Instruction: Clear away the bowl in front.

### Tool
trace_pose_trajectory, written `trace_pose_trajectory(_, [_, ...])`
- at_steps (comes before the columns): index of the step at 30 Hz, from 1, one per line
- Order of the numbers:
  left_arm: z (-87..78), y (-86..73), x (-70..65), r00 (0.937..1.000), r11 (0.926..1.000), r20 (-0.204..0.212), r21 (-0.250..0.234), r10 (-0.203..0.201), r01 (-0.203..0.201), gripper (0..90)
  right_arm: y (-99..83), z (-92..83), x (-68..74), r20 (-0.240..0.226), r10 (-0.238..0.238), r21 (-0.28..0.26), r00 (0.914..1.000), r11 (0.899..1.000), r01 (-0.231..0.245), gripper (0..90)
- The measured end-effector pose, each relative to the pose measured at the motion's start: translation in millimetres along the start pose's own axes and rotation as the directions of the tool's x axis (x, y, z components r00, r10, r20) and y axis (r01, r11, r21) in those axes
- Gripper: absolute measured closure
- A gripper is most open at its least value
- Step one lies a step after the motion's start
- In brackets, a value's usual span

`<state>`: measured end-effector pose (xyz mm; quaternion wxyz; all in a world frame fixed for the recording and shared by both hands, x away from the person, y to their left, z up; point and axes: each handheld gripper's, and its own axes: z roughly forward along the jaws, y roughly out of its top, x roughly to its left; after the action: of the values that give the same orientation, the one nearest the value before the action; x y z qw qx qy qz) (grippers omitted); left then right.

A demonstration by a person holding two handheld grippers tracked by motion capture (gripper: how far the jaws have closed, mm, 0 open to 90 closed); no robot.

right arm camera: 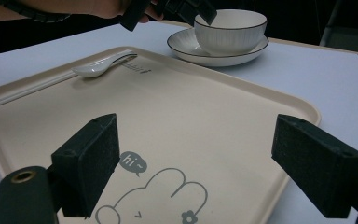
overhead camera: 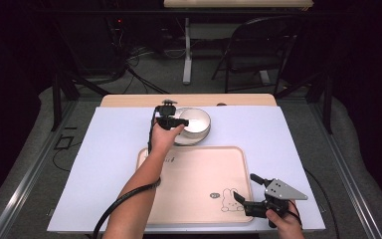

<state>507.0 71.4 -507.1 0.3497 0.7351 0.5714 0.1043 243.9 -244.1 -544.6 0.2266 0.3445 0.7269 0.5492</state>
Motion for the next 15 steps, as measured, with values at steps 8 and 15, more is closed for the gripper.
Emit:
trace_pose_trajectory(8, [8.0, -4.0, 3.7, 0.9996, 0.9995, -0.003, 0.016, -0.029, 0.029, 39.8, 0.0, -0.1, -0.3, 0.0, 0.001, -0.001, 1.0, 1.0, -0.001, 14.4])
trace_pose_trajectory(15, [13.9, -4.0, 8.4, 0.9967, 0.9967, 0.003, 0.014, -0.081, 0.081, 45.3, 0.2, -0.5, -0.1, 0.002, -0.001, -0.002, 1.0, 1.0, 0.001, 14.4])
